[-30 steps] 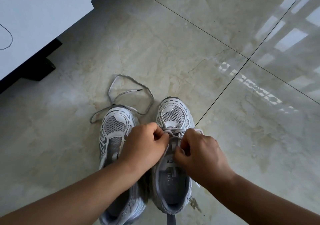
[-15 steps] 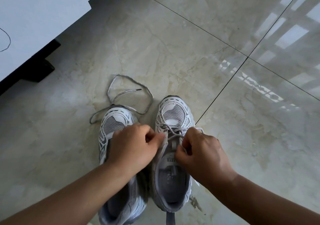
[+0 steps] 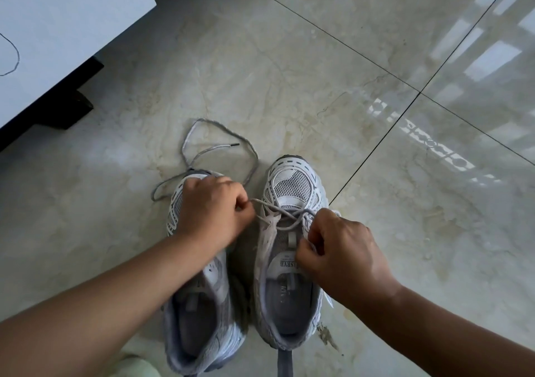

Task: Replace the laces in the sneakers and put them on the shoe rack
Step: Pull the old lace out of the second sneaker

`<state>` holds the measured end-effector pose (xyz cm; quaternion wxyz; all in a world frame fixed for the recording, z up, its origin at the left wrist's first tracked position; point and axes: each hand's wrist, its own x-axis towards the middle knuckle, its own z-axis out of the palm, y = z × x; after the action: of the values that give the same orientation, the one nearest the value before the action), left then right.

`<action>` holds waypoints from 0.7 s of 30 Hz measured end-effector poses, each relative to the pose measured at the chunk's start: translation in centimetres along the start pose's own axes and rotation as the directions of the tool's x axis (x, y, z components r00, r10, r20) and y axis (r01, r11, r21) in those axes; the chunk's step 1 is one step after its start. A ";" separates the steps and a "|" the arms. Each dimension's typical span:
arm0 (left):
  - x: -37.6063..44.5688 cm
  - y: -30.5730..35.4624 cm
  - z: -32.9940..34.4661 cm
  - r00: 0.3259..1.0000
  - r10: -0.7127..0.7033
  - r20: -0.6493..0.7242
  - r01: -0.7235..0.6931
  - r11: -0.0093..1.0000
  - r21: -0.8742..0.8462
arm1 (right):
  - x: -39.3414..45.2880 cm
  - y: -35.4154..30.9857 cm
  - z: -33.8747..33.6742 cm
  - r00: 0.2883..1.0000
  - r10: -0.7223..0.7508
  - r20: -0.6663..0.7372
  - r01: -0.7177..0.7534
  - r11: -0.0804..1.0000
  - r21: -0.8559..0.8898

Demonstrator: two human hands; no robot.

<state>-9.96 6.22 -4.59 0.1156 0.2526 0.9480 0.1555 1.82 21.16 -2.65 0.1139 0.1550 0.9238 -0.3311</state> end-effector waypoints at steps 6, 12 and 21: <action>-2.9 0.8 -0.3 0.936 0.351 0.000 -0.338 0.901 -0.270 | 0.0 0.2 0.2 1.000 0.000 -0.013 0.000 1.000 0.005; -2.4 0.4 0.5 0.927 0.372 0.052 -0.333 0.879 -0.341 | -0.1 0.1 0.2 1.000 0.004 -0.010 -0.004 1.000 0.012; -0.4 -0.8 0.1 0.948 0.310 0.072 -0.316 0.942 0.110 | -0.2 0.1 0.0 1.000 0.016 0.019 -0.016 1.000 -0.007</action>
<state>-9.93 5.37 -4.92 0.0992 0.4107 0.8999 0.1078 2.03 21.25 -2.64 0.1260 0.1586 0.9225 -0.3287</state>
